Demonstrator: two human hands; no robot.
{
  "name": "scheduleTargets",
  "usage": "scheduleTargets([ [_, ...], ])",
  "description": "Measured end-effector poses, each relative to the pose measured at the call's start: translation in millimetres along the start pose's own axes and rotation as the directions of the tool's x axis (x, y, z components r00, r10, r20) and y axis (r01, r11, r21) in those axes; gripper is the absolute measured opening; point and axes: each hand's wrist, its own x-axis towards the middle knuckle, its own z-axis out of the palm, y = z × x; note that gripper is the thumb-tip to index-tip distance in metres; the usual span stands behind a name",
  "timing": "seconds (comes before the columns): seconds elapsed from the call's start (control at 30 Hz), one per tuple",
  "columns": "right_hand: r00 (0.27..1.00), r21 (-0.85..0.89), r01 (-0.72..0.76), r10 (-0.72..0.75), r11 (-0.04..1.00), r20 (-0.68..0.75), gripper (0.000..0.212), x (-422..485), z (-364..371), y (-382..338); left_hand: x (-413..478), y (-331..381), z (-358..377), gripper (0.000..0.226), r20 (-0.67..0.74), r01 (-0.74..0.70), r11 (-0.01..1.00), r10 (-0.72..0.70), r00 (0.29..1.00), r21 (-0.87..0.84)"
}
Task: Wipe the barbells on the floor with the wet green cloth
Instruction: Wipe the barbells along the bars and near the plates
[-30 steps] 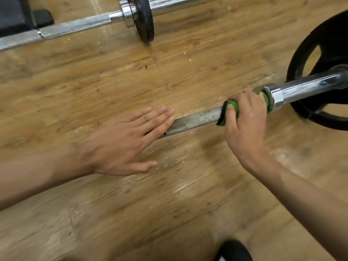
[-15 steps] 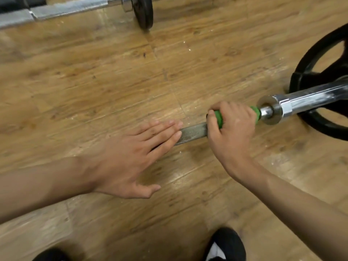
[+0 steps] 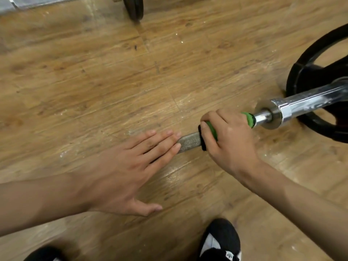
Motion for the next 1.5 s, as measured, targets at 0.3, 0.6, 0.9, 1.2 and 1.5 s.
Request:
scheduleTargets([
  [0.3,0.998,-0.024,-0.052,0.051,0.998,-0.029,0.026,-9.0,-2.7,-10.3,-1.9,16.2,4.2,0.111,0.008,0.010,1.000,-0.011,1.000,0.026],
  [0.6,0.954,-0.091,-0.260,0.240,0.961,-0.179,0.026,-26.4,-8.9,35.5,-1.1,17.2,0.7,0.111,0.014,0.010,1.000,-0.010,1.000,-0.007],
  [0.9,0.988,-0.093,0.008,-0.022,0.996,-0.155,0.036,-25.1,5.0,29.8,0.1,6.6,2.3,0.104,0.001,0.014,1.000,-0.014,1.000,0.008],
  [1.2,0.987,0.037,0.094,-0.088,0.995,-0.132,0.029,-13.2,24.3,-35.9,4.0,-9.1,2.3,0.105,-0.010,0.033,0.999,-0.033,0.999,-0.016],
  [1.5,0.928,-0.052,-0.284,0.261,0.957,-0.266,0.034,19.5,25.1,-2.0,7.0,-39.7,3.4,0.100,0.012,0.020,0.993,-0.018,1.000,-0.115],
])
